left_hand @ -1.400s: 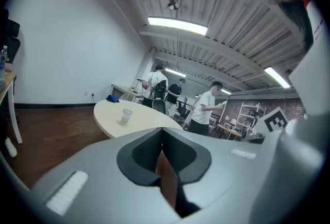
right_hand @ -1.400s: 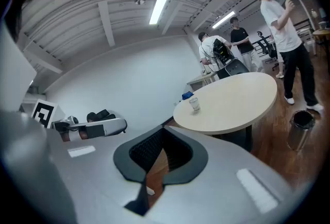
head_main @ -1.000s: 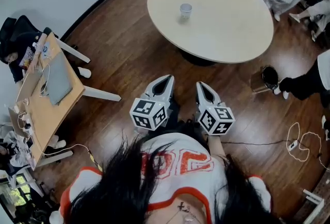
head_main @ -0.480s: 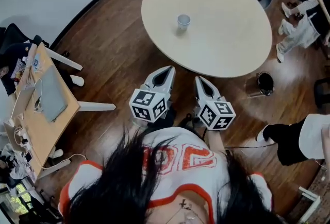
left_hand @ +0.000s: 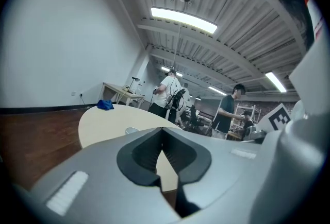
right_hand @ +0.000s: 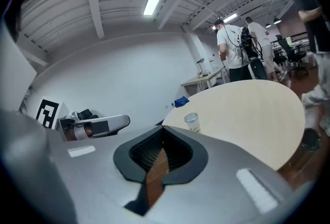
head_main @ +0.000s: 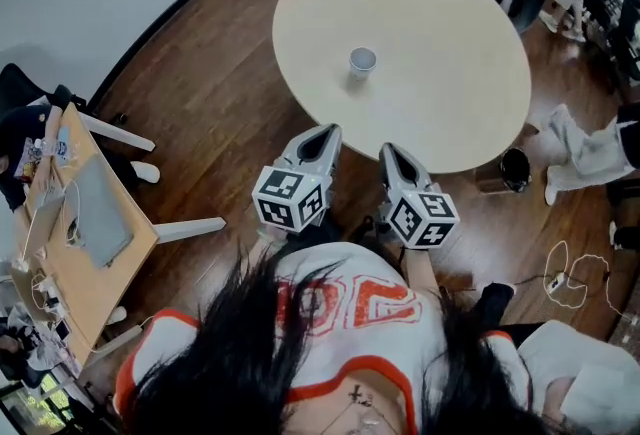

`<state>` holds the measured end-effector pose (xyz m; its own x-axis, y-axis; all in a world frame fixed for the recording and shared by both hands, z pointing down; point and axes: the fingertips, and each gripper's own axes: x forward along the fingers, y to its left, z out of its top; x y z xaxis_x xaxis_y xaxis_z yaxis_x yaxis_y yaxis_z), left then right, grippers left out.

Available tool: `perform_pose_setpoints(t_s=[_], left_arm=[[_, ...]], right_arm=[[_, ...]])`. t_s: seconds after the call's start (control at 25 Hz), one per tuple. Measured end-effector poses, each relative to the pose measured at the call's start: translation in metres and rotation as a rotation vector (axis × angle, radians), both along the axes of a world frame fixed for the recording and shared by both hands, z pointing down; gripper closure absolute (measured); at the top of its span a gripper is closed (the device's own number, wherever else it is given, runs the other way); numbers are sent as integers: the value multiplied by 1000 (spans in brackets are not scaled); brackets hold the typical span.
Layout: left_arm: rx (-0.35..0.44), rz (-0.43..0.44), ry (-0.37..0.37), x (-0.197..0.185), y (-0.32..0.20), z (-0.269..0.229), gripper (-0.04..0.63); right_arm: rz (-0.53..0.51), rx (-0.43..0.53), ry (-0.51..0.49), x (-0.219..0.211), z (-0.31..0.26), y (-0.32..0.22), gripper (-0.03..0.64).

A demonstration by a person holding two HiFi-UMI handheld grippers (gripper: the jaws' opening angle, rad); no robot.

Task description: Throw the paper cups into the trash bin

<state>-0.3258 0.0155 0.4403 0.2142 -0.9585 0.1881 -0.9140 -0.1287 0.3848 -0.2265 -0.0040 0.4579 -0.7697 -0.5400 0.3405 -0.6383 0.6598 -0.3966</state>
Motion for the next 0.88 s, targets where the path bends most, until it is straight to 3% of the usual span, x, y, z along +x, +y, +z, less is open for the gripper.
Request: perform_pose_setpoints(t_s=[0.56, 0.88], left_arm=[[-50, -45, 37, -25, -29, 17, 595], [-57, -120, 42, -44, -66, 19, 595]], right_arm=[[-34, 21, 82, -16, 5, -48, 615], [-138, 46, 173, -32, 21, -94, 615]])
